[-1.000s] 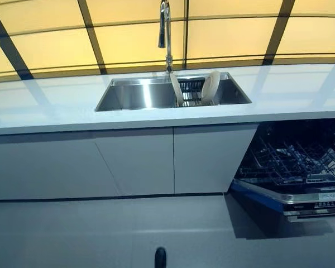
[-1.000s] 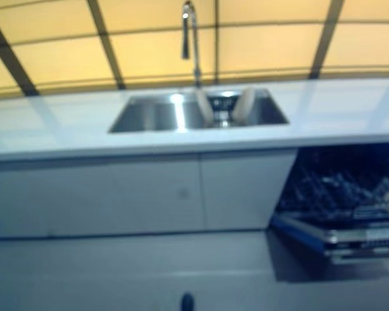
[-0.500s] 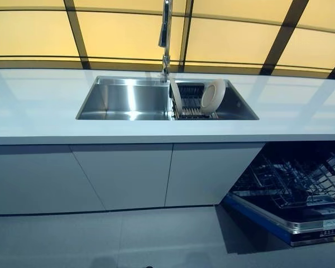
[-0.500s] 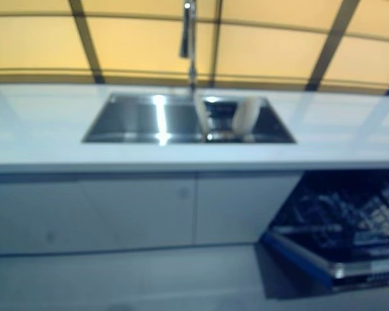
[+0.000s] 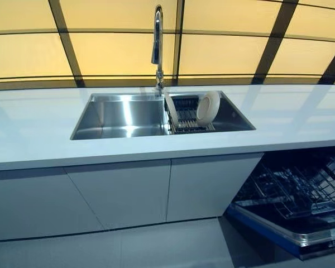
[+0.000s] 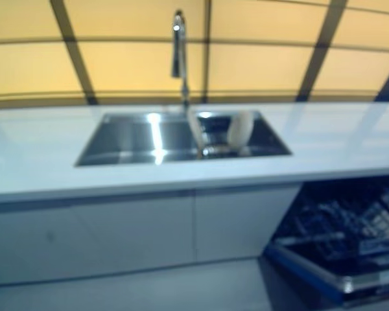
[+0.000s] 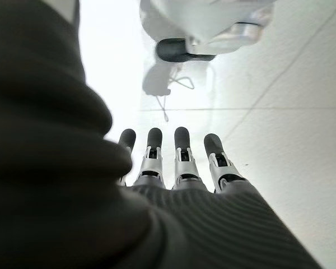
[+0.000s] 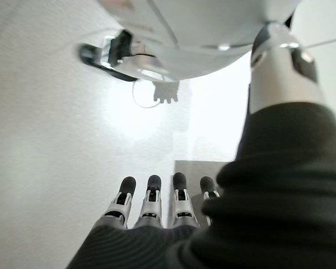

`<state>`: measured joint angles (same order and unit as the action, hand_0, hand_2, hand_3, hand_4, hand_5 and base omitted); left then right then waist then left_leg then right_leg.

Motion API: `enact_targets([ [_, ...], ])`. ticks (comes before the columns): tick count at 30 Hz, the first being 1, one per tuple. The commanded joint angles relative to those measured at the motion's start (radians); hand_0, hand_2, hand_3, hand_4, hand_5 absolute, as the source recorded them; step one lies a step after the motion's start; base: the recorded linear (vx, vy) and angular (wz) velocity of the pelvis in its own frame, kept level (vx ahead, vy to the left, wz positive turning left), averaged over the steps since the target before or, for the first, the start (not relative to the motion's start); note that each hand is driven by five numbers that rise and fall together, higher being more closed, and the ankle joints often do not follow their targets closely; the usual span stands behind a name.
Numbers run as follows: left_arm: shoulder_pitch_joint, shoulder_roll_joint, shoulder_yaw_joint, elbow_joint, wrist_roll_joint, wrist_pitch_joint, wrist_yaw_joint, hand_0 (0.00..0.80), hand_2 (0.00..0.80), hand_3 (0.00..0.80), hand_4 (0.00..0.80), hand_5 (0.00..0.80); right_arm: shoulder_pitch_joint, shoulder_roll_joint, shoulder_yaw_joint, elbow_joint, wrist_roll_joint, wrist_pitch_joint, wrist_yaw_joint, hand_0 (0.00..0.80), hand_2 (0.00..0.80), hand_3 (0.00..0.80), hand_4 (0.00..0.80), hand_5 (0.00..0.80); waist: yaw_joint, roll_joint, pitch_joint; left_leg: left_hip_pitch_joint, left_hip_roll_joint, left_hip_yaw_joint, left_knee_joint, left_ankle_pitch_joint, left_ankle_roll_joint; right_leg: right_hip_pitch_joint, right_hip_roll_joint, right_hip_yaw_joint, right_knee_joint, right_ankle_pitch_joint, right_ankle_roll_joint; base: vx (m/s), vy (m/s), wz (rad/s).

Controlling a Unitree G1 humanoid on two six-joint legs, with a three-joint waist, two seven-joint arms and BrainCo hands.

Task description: Take plates into dishwasher

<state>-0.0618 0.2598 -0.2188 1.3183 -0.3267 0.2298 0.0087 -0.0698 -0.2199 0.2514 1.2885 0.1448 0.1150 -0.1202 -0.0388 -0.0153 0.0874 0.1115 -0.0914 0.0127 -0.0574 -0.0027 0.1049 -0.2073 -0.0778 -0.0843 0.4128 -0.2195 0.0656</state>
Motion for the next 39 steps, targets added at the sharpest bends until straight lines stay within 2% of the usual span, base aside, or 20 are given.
enact_targets([
  [1, -0.016, 0.011, 0.007, 0.040, 0.058, -0.002, 0.001, 0.000, 0.000, 0.000, 0.000, 0.000, -0.016, -0.029, 0.017, 0.032, 0.016, -0.022, 0.004, 0.000, 0.000, 0.000, 0.000, 0.000, 0.008, 0.025, 0.017, -0.028, -0.025, 0.008, 0.094, -0.100, -0.012, 0.059, 0.044, 0.081, -0.500, 0.376, 0.038, 0.178, -0.118, -0.02],
  [3, -0.006, 0.013, 0.015, 0.040, 0.043, -0.002, 0.000, 0.000, 0.000, 0.000, 0.000, 0.000, -0.026, -0.033, 0.011, 0.034, 0.000, -0.002, 0.019, 0.000, 0.000, 0.000, 0.000, 0.000, 0.010, 0.025, 0.019, -0.016, -0.030, -0.015, 0.128, -0.133, -0.007, 0.059, 0.056, 0.096, -0.499, 0.357, 0.030, 0.236, -0.158, 0.08],
  [4, 0.006, 0.007, 0.024, 0.045, 0.044, -0.006, 0.000, 0.000, 0.000, 0.000, 0.000, 0.000, -0.032, -0.030, 0.009, 0.037, -0.017, 0.013, 0.019, 0.000, 0.000, 0.000, 0.000, 0.000, 0.017, 0.019, 0.014, -0.007, -0.035, -0.020, 0.144, -0.154, -0.002, 0.089, 0.054, 0.075, -0.489, 0.346, 0.026, 0.320, -0.183, 0.16],
  [7, 0.040, -0.015, 0.055, 0.063, 0.065, -0.007, -0.006, 0.000, 0.000, 0.000, 0.000, 0.000, -0.034, -0.021, 0.018, 0.048, -0.007, 0.039, 0.007, 0.000, 0.000, 0.000, 0.000, 0.000, 0.025, 0.019, -0.008, 0.045, -0.027, -0.021, 0.138, -0.172, -0.006, 0.128, 0.062, 0.057, -0.429, 0.337, 0.016, 0.329, -0.149, 0.24],
  [13, 0.051, -0.047, 0.043, 0.072, 0.089, -0.021, -0.034, 0.000, 0.000, 0.000, 0.000, 0.000, -0.030, -0.006, 0.022, 0.033, -0.031, 0.039, 0.019, 0.000, 0.000, 0.000, 0.000, 0.000, 0.027, 0.014, -0.039, 0.112, -0.006, -0.014, 0.059, -0.171, -0.021, 0.177, 0.072, 0.039, -0.452, 0.312, 0.003, 0.270, -0.084, 0.22],
  [19, 0.032, -0.046, -0.004, 0.066, 0.125, -0.030, -0.038, 0.000, 0.000, 0.000, 0.000, 0.000, -0.029, 0.013, 0.029, 0.029, 0.019, 0.026, -0.001, 0.000, 0.000, 0.000, 0.000, 0.000, 0.019, 0.016, -0.028, 0.109, 0.016, -0.002, 0.024, -0.153, -0.026, 0.145, 0.070, 0.015, -0.373, 0.263, 0.001, 0.148, -0.065, 0.02],
  [22, 0.020, -0.043, -0.010, 0.058, 0.088, -0.005, -0.020, 0.000, 0.000, 0.000, 0.000, 0.000, -0.033, 0.014, 0.031, 0.025, 0.042, 0.028, -0.012, 0.000, 0.000, 0.000, 0.000, 0.000, 0.014, 0.019, -0.023, 0.111, 0.028, 0.000, 0.034, -0.159, -0.031, 0.125, 0.074, 0.000, -0.329, 0.232, -0.014, 0.132, -0.096, 0.13],
  [23, 0.020, -0.042, -0.010, 0.059, 0.077, 0.001, -0.015, 0.000, 0.000, 0.000, 0.000, 0.000, -0.035, 0.012, 0.031, 0.024, 0.049, 0.028, -0.014, 0.000, 0.000, 0.000, 0.000, 0.000, 0.014, 0.017, -0.024, 0.112, 0.032, 0.004, 0.055, -0.173, -0.035, 0.123, 0.075, -0.001, -0.326, 0.227, -0.020, 0.188, -0.120, 0.01],
  [24, 0.023, -0.043, -0.008, 0.059, 0.059, 0.005, -0.007, 0.000, 0.000, 0.000, 0.000, 0.000, -0.039, 0.007, 0.034, 0.025, 0.051, 0.027, -0.010, 0.000, 0.000, 0.000, 0.000, 0.000, 0.015, 0.015, -0.030, 0.120, 0.046, 0.017, 0.126, -0.185, -0.052, 0.131, 0.081, 0.004, -0.336, 0.221, -0.037, 0.184, -0.140, -0.04],
  [26, 0.026, -0.045, 0.004, 0.067, 0.039, -0.001, -0.007, 0.000, 0.000, 0.000, 0.000, 0.000, -0.042, -0.010, 0.050, 0.010, 0.048, 0.016, 0.021, 0.000, 0.000, 0.000, 0.000, 0.000, 0.030, -0.002, -0.016, -0.022, 0.065, 0.030, 0.438, -0.060, -0.078, 0.191, 0.089, 0.002, -0.384, 0.216, -0.073, 0.100, -0.165, -0.05],
  [27, 0.026, -0.046, 0.009, 0.066, 0.044, 0.000, -0.008, 0.000, 0.000, 0.000, 0.000, 0.000, -0.044, -0.015, 0.052, -0.002, 0.028, 0.015, 0.032, 0.000, 0.000, 0.000, 0.000, 0.000, 0.036, -0.008, -0.006, -0.102, 0.065, 0.028, 0.520, -0.034, -0.078, 0.211, 0.091, -0.003, -0.392, 0.216, -0.082, 0.003, -0.120, 0.05],
  [28, 0.026, -0.047, 0.015, 0.059, 0.060, 0.006, -0.005, 0.000, 0.000, 0.000, 0.000, 0.000, -0.047, -0.024, 0.060, -0.018, 0.003, 0.007, 0.046, 0.000, 0.000, 0.000, 0.000, 0.000, 0.044, -0.014, 0.009, -0.166, 0.058, 0.035, 0.491, -0.026, -0.079, 0.240, 0.090, -0.005, -0.397, 0.208, -0.082, 0.001, -0.033, 0.08],
  [29, 0.025, -0.045, 0.015, 0.052, 0.060, 0.011, -0.001, 0.000, 0.000, 0.000, 0.000, 0.000, -0.055, -0.036, 0.073, -0.028, -0.001, -0.020, 0.098, 0.000, 0.000, 0.000, 0.000, 0.000, 0.051, -0.020, 0.029, -0.171, 0.047, 0.053, 0.384, -0.052, -0.075, 0.263, 0.082, -0.001, -0.394, 0.203, -0.071, 0.016, 0.035, -0.01],
  [30, 0.025, -0.042, 0.013, 0.045, 0.065, 0.015, -0.003, 0.000, 0.000, 0.000, 0.000, 0.000, -0.060, -0.045, 0.082, -0.036, -0.017, -0.040, 0.137, 0.000, 0.000, 0.000, 0.000, 0.000, 0.049, -0.017, 0.040, -0.165, 0.044, 0.070, 0.246, -0.038, -0.084, 0.276, 0.082, -0.007, -0.392, 0.203, -0.064, 0.012, 0.049, -0.16],
  [31, 0.023, -0.039, 0.013, 0.040, 0.072, 0.020, -0.006, 0.000, 0.000, 0.000, 0.000, 0.000, -0.063, -0.049, 0.082, -0.044, -0.025, -0.041, 0.152, 0.000, 0.000, 0.000, 0.000, 0.000, 0.050, -0.021, 0.043, -0.180, 0.049, 0.074, 0.256, -0.035, -0.085, 0.278, 0.079, -0.011, -0.389, 0.200, -0.065, 0.027, 0.057, -0.18],
  [32, 0.005, -0.020, 0.006, 0.025, 0.084, 0.037, -0.021, 0.000, 0.000, 0.000, 0.000, 0.000, -0.075, -0.073, 0.095, -0.086, -0.101, -0.066, 0.234, 0.000, 0.000, 0.000, 0.000, 0.000, 0.055, -0.032, 0.051, -0.194, 0.028, 0.062, 0.278, -0.079, -0.067, 0.284, 0.063, -0.022, -0.391, 0.196, -0.056, 0.069, 0.055, 0.00],
  [34, -0.020, 0.013, -0.001, 0.005, 0.073, 0.064, -0.023, 0.000, 0.000, 0.000, 0.000, 0.000, -0.070, -0.108, 0.128, -0.119, -0.124, -0.111, 0.340, 0.000, 0.000, 0.000, 0.000, 0.000, 0.053, -0.033, 0.030, -0.107, 0.032, 0.041, 0.131, -0.055, -0.067, 0.274, 0.067, -0.028, -0.392, 0.197, -0.041, 0.135, 0.067, -0.07],
  [35, -0.021, 0.019, 0.000, 0.003, 0.076, 0.066, -0.025, 0.000, 0.000, 0.000, 0.000, 0.000, -0.066, -0.113, 0.131, -0.127, -0.123, -0.120, 0.356, 0.000, 0.000, 0.000, 0.000, 0.000, 0.052, -0.034, 0.027, -0.091, 0.033, 0.037, 0.107, -0.050, -0.067, 0.275, 0.068, -0.028, -0.394, 0.198, -0.039, 0.170, 0.031, -0.37],
  [36, -0.021, 0.041, 0.004, -0.010, 0.089, 0.072, -0.027, 0.000, 0.000, 0.000, 0.000, 0.000, -0.050, -0.130, 0.142, -0.181, -0.133, -0.142, 0.416, 0.000, 0.000, 0.000, 0.000, 0.000, 0.049, -0.038, 0.014, -0.054, 0.033, 0.024, 0.052, -0.038, -0.066, 0.278, 0.071, -0.025, -0.404, 0.206, -0.029, 0.161, 0.006, -0.37],
  [39, 0.006, 0.103, 0.036, -0.040, 0.117, 0.066, -0.044, 0.000, 0.000, 0.000, 0.000, 0.000, -0.019, -0.231, 0.155, -0.428, -0.182, -0.120, 0.593, 0.000, 0.000, 0.000, 0.000, 0.000, 0.047, -0.059, -0.018, -0.030, 0.039, 0.024, -0.012, -0.027, -0.063, 0.268, 0.075, -0.013, -0.426, 0.221, -0.012, 0.106, -0.025, -0.17],
])
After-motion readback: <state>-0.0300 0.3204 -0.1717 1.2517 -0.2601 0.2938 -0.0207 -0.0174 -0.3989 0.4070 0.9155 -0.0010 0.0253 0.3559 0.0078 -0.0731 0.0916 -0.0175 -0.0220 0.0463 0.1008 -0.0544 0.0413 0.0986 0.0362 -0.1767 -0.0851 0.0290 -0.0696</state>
